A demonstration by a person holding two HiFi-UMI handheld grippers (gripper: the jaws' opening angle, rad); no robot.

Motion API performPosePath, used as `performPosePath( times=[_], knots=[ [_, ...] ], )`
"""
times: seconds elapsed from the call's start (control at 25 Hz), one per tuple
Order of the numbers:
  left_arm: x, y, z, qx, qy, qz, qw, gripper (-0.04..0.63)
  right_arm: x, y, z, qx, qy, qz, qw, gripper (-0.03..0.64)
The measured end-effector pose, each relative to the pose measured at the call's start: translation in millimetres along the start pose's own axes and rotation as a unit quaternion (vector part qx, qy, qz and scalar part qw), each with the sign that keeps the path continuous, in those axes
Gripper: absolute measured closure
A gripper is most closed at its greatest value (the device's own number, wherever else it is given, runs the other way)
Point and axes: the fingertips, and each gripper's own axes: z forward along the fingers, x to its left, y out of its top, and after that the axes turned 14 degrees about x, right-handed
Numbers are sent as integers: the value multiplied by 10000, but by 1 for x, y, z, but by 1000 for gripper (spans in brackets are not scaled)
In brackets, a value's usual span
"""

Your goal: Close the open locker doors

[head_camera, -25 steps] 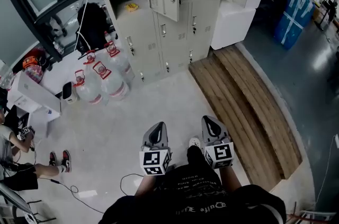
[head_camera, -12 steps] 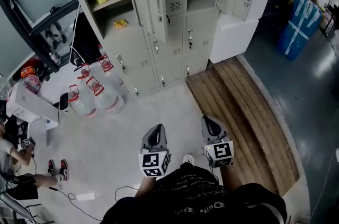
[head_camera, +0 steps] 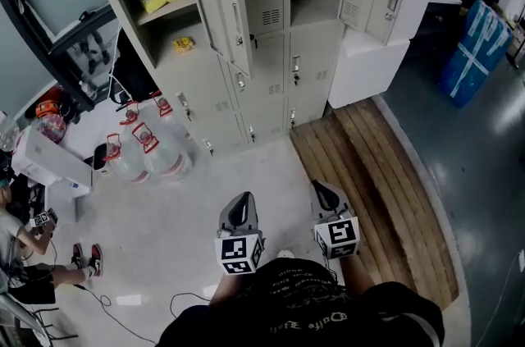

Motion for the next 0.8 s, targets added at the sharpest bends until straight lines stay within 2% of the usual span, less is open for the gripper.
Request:
performPosePath(
  times=[0.44,0.64,0.8],
  knots=[
    [9,6,31,71,79,-62,9999,588,-25,-5,19,139,-42,219,9997,611],
    [18,7,58,174,-32,8,9998,587,-35,-6,36,203,-170,325,9991,611],
    [29,25,96,122,-247,118,9996,588,-54,-1,61,241,-455,508,9974,611]
  ],
)
